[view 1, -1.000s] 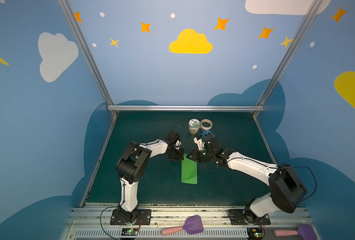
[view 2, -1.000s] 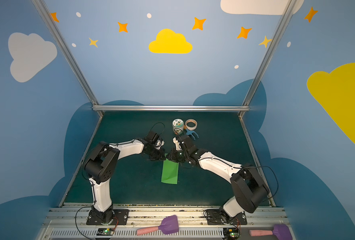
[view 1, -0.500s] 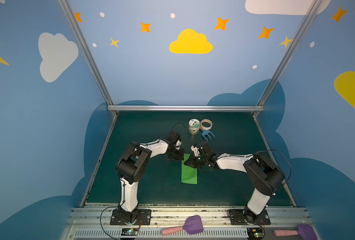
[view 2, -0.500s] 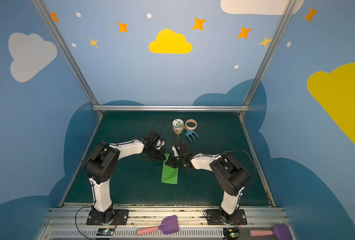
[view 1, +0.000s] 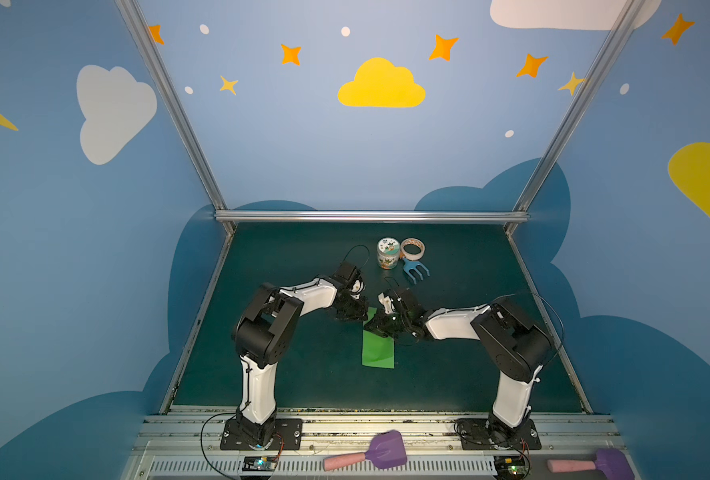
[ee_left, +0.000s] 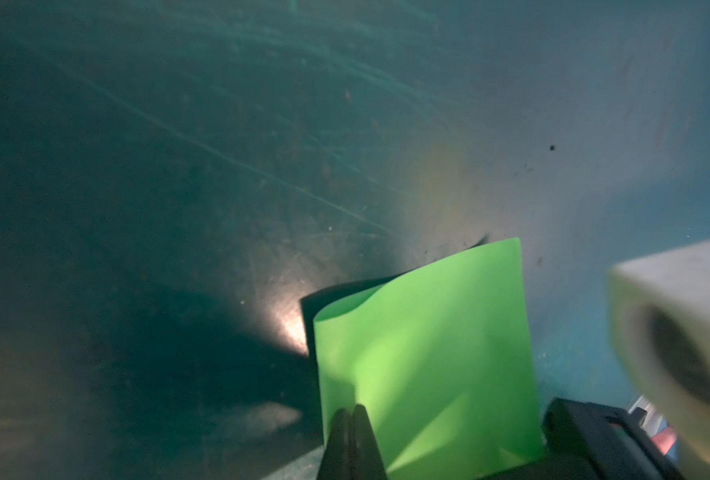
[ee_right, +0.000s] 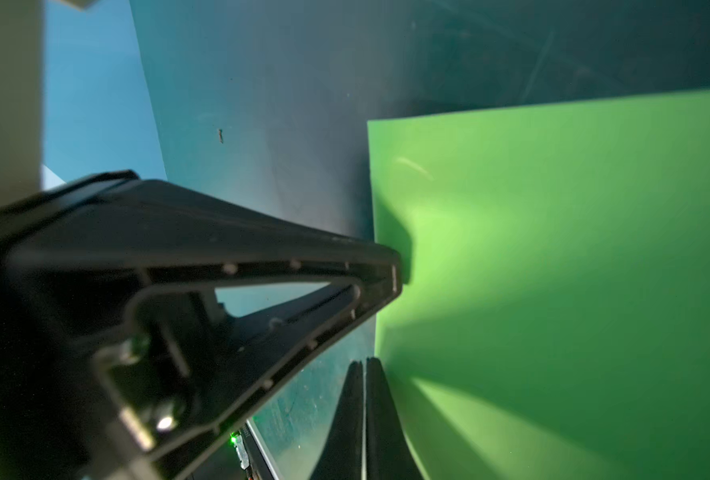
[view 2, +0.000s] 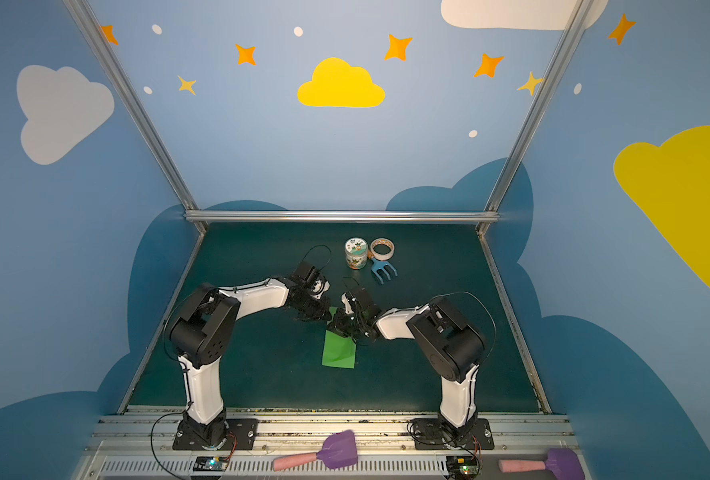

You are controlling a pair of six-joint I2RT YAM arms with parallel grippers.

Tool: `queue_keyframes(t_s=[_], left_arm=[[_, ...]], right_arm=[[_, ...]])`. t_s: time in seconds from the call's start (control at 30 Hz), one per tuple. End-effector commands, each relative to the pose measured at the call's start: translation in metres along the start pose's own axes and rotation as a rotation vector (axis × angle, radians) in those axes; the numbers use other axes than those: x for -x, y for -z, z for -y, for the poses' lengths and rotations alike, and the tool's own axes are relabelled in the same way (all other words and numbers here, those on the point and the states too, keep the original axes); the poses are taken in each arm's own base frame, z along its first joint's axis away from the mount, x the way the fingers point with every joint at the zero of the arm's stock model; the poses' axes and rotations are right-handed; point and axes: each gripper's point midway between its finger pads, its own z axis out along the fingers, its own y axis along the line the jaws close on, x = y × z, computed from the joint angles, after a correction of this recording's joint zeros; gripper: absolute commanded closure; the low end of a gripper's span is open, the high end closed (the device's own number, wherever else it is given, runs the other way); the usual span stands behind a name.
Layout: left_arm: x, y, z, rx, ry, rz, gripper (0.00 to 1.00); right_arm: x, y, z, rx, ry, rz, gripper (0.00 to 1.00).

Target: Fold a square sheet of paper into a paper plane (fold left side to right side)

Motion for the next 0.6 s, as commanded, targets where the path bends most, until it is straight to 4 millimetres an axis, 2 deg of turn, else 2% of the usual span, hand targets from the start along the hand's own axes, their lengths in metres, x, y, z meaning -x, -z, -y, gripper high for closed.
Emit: queue_keyframes(t_s=[0.0, 0.23, 0.57], left_arm=[[-0.017, -0.013, -0.018, 0.066, 0.010, -0.065, 0.96], [-0.016, -0.012, -0.017, 0.065, 0.009, -0.060, 0.96], [-0.015, -0.012, -0.017, 0.065, 0.007, -0.059, 0.96]], right_arm=[[-0.003, -0.007, -0.005, 0.025, 0.002, -0.008, 1.00], [-0.014, -0.014, 0.015, -0.013, -0.024, -0.025, 1.00], [-0.033, -0.009, 0.042, -0.061, -0.053, -0.052, 1.00]])
